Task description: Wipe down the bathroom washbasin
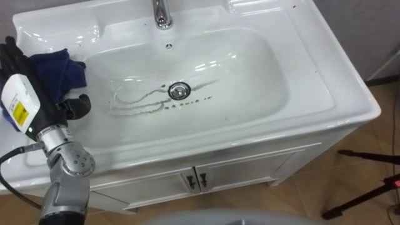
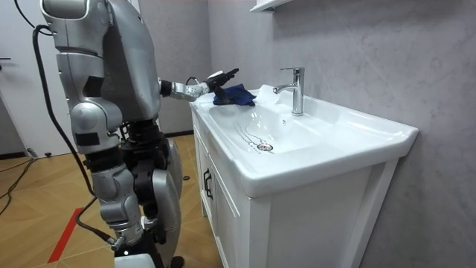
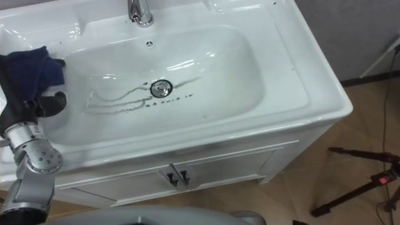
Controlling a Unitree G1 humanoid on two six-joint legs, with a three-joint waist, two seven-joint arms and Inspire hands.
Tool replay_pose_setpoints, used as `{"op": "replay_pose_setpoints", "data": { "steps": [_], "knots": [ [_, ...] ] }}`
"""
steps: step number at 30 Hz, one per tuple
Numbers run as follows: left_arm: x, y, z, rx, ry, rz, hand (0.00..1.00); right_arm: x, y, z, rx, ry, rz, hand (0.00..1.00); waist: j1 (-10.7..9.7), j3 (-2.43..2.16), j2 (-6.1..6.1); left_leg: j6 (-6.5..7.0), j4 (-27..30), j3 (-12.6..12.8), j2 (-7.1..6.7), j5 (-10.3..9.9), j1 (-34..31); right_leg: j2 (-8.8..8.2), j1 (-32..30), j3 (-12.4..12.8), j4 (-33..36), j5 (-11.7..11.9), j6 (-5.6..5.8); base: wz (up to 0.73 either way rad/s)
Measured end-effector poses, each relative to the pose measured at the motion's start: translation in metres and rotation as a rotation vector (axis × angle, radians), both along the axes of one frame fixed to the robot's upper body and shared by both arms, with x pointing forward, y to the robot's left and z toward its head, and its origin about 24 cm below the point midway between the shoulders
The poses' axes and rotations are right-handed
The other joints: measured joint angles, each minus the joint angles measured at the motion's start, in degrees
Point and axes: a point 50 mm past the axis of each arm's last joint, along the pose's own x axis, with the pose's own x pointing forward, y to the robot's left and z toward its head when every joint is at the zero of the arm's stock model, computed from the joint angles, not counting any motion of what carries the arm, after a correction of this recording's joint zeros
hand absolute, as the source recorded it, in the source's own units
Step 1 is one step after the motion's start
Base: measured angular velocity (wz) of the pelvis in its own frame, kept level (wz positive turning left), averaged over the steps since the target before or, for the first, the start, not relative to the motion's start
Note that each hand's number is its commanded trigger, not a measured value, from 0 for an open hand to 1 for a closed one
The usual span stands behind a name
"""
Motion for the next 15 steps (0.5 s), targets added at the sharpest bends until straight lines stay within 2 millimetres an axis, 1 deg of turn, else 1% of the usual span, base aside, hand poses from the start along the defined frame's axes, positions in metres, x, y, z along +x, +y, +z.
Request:
{"op": "replay_pose_setpoints", "data": {
  "steps": [5, 7, 15],
  "knots": [
    [-0.0005, 0.001, -0.0008, 0.0, 0.01, 0.014, 0.0, 0.0002, -0.0012, 0.0002, -0.008, 0.017, -0.002, 0.0, 0.02, -0.05, 0.65, -0.02, -0.23, -0.04, 0.0, -0.02, -0.28, 0.05, -0.1, -0.02, 0.06, 0.02, -0.03, 0.0],
    [-0.0005, 0.0011, -0.0007, 0.0, 0.009, 0.016, 0.0, 0.0005, -0.0016, 0.0003, -0.01, 0.021, 0.004, 0.0, 0.05, -0.18, 0.88, -0.02, -0.13, -0.04, -0.04, -0.01, -0.7, 0.06, -0.31, 0.01, 0.09, 0.03, -0.05, 0.0],
    [-0.0017, 0.003, -0.0028, 0.001, 0.035, 0.037, 0.0, 0.0018, -0.0008, 0.0001, -0.032, 0.026, 0.003, 0.0, 0.15, -0.15, 0.88, -0.01, 0.03, -0.11, -0.25, 0.01, -1.04, -0.05, -0.39, -0.03, 0.01, 0.03, -0.05, 0.0]
  ]
}}
